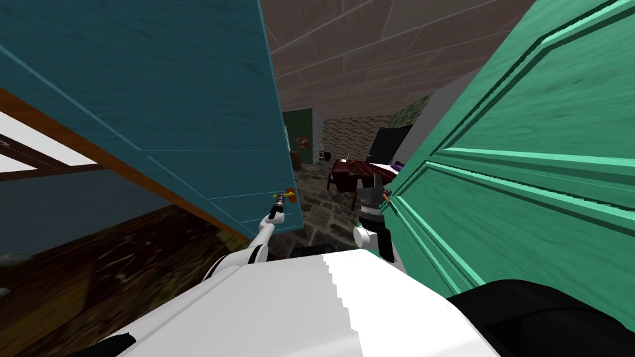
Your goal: Push the door open
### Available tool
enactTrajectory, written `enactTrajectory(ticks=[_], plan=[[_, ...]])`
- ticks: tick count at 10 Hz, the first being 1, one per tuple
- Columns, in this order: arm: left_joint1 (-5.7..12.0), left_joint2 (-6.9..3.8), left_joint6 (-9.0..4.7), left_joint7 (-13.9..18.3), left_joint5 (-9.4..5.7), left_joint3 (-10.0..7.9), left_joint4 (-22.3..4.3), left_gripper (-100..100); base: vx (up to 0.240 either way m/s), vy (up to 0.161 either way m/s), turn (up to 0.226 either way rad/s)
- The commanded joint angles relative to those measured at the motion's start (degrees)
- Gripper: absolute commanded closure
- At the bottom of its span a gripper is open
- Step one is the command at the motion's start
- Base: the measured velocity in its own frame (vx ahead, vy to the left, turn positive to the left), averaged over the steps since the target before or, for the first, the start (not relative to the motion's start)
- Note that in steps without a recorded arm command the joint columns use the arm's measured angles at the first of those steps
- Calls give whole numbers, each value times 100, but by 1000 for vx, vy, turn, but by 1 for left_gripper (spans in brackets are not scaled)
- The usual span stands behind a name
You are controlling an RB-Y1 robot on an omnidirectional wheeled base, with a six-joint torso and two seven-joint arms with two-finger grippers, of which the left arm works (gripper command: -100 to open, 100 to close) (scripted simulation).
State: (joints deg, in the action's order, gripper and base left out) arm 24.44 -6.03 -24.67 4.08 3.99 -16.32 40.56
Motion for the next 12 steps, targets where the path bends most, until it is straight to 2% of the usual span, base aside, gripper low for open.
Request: enactTrajectory(ticks=[1,4,5,12], plan=[[-35,-23,39,-28,-14,-71,115,100,165,-75,46],[-59,-78,41,-72,-55,-226,118,100,174,-42,40],[-59,-78,41,-72,-55,-226,118,100,150,-54,43],[-131,-242,46,-209,-179,-697,126,100,194,-88,69]])
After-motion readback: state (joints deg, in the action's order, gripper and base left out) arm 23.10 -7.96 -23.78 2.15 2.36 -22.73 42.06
